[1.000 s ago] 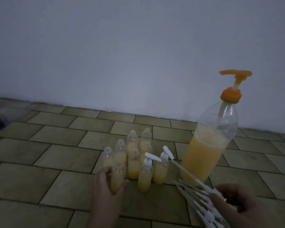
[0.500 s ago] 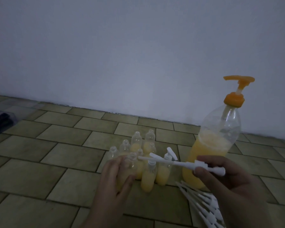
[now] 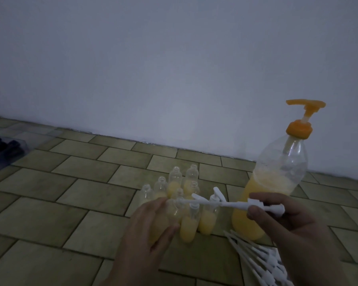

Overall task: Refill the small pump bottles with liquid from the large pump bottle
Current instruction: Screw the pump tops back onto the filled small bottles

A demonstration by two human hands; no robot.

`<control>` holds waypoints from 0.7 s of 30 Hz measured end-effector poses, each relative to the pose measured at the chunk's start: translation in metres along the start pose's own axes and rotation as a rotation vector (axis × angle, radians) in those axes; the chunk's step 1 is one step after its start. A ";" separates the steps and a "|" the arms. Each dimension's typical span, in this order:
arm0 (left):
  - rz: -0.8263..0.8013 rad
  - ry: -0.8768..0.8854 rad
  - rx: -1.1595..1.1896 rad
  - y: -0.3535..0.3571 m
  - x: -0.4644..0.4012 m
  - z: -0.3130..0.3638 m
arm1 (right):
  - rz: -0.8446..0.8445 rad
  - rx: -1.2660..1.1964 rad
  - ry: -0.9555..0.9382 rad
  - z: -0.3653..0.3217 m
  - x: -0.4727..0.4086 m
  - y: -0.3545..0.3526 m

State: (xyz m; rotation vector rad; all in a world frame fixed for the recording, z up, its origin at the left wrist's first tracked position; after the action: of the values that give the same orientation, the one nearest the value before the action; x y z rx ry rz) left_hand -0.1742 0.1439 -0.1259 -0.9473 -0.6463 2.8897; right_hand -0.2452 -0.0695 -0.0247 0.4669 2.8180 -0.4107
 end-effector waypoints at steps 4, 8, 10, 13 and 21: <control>-0.098 0.003 0.053 -0.003 -0.005 0.007 | -0.158 0.045 -0.032 -0.015 -0.016 0.002; -0.220 -0.067 0.348 0.001 -0.009 0.026 | -0.285 0.055 -0.023 -0.022 -0.029 0.027; -0.244 -0.164 0.552 0.003 -0.009 0.032 | -0.300 0.073 -0.020 -0.019 -0.031 0.040; -0.218 -0.350 0.807 0.005 -0.010 0.036 | -0.306 -0.072 0.019 -0.013 -0.035 0.047; -0.250 -0.447 0.989 0.003 -0.015 0.054 | -0.274 -0.294 0.094 -0.006 -0.040 0.055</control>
State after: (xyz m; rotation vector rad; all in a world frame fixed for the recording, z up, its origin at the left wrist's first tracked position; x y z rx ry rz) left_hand -0.1928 0.1181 -0.0796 -0.0801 0.6073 2.6210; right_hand -0.1910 -0.0291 -0.0204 0.0396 2.9736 -0.0202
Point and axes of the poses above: each hand's wrist, its own x-axis away from the middle knuckle, its own y-axis out of the palm, z = x × y, the point moved 1 cm from there along -x, towards the middle knuckle, and after that the axes turned 6 degrees about x, right-handed, at the moved point
